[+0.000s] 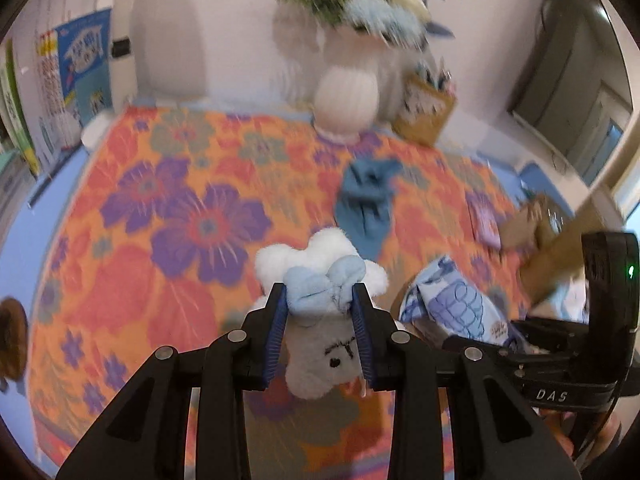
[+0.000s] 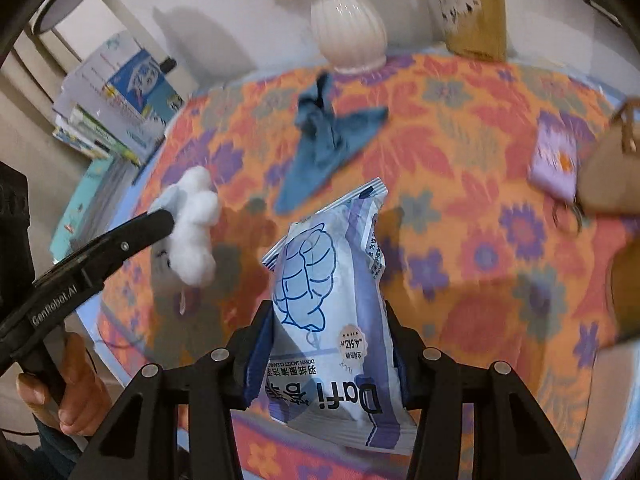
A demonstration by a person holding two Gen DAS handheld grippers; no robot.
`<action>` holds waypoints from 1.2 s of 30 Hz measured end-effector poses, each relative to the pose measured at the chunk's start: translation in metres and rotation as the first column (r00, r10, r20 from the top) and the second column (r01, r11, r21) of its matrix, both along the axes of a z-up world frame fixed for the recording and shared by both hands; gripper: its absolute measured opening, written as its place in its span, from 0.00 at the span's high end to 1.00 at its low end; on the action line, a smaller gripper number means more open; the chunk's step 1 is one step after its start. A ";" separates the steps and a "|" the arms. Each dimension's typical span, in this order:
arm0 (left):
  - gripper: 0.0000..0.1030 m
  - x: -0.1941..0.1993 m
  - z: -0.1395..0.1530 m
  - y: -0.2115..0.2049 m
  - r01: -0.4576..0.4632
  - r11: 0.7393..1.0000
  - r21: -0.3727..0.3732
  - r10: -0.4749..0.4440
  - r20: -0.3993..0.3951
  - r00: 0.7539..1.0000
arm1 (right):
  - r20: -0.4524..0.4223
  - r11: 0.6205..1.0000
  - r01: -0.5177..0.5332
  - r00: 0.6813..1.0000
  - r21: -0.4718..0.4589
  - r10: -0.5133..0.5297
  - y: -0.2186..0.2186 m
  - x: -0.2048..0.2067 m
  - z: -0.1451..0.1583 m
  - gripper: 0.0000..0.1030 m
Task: Organize soft objects
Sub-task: 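Lift and carry the bunny plush and Dofi packet to the glass bowl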
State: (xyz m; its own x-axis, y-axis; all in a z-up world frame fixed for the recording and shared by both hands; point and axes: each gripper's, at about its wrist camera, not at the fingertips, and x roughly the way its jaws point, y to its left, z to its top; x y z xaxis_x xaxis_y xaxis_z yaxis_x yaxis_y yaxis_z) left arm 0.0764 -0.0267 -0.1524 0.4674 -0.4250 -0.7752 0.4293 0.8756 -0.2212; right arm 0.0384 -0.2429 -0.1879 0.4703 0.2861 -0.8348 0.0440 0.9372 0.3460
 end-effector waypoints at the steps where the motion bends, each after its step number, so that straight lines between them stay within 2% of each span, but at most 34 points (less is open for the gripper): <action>1: 0.70 -0.004 -0.007 -0.002 0.005 1.000 0.014 -0.005 -0.010 1.000 | 0.002 1.000 0.004 1.000 0.002 -0.004 -0.002 -0.005 -0.001 0.52; 4: 0.68 -0.011 -0.019 -0.008 0.012 0.999 0.053 -0.013 0.003 1.000 | 0.002 1.000 0.021 1.000 0.017 -0.021 -0.008 -0.012 -0.002 0.48; 5: 0.67 -0.013 -0.022 -0.010 0.010 0.998 0.069 -0.010 0.008 1.000 | 0.002 1.000 0.027 1.000 0.009 -0.027 -0.008 -0.015 -0.001 0.42; 6: 0.60 -0.014 -0.024 -0.010 0.007 0.997 0.079 -0.008 0.015 1.000 | 0.000 0.999 0.032 1.000 -0.004 -0.032 -0.009 -0.017 -0.001 0.39; 8: 0.54 -0.015 -0.027 -0.011 -0.004 0.995 0.103 0.002 0.019 1.000 | -0.004 0.999 0.034 0.999 -0.013 -0.034 -0.009 -0.022 -0.004 0.38; 10: 0.42 -0.015 -0.028 -0.012 -0.008 0.994 0.105 0.006 0.019 1.000 | -0.019 0.999 0.035 0.999 -0.006 -0.035 -0.009 -0.024 -0.009 0.35; 11: 0.41 -0.015 -0.029 -0.012 -0.010 0.994 0.104 0.009 0.015 1.000 | -0.030 0.999 0.040 0.999 -0.005 -0.041 -0.008 -0.024 -0.012 0.33; 20: 0.41 -0.017 -0.032 -0.016 -0.010 0.994 0.108 0.007 0.031 0.999 | -0.022 0.993 0.115 0.993 -0.037 -0.116 -0.001 -0.029 -0.012 0.33; 24: 0.41 -0.014 -0.034 -0.020 -0.004 0.995 0.102 0.001 0.028 1.000 | 0.018 0.976 0.154 0.988 -0.152 -0.153 0.015 -0.028 -0.004 0.33; 28: 0.43 -0.013 -0.034 -0.030 0.006 0.992 0.126 -0.013 0.053 0.998 | 0.044 0.962 0.160 0.987 -0.221 -0.154 0.023 -0.025 0.000 0.34; 30: 0.52 -0.014 -0.035 -0.034 -0.002 0.988 0.151 -0.009 0.076 0.997 | 0.050 0.958 0.158 0.987 -0.240 -0.150 0.025 -0.024 0.001 0.37; 31: 0.54 -0.014 -0.036 -0.036 -0.002 0.986 0.165 -0.013 0.090 0.996 | 0.051 0.957 0.159 0.987 -0.244 -0.151 0.026 -0.023 0.001 0.40; 36: 0.69 -0.016 -0.029 -0.031 0.001 0.991 0.135 -0.015 0.101 0.995 | 0.052 0.959 0.144 0.989 -0.244 -0.135 0.027 -0.027 0.006 0.46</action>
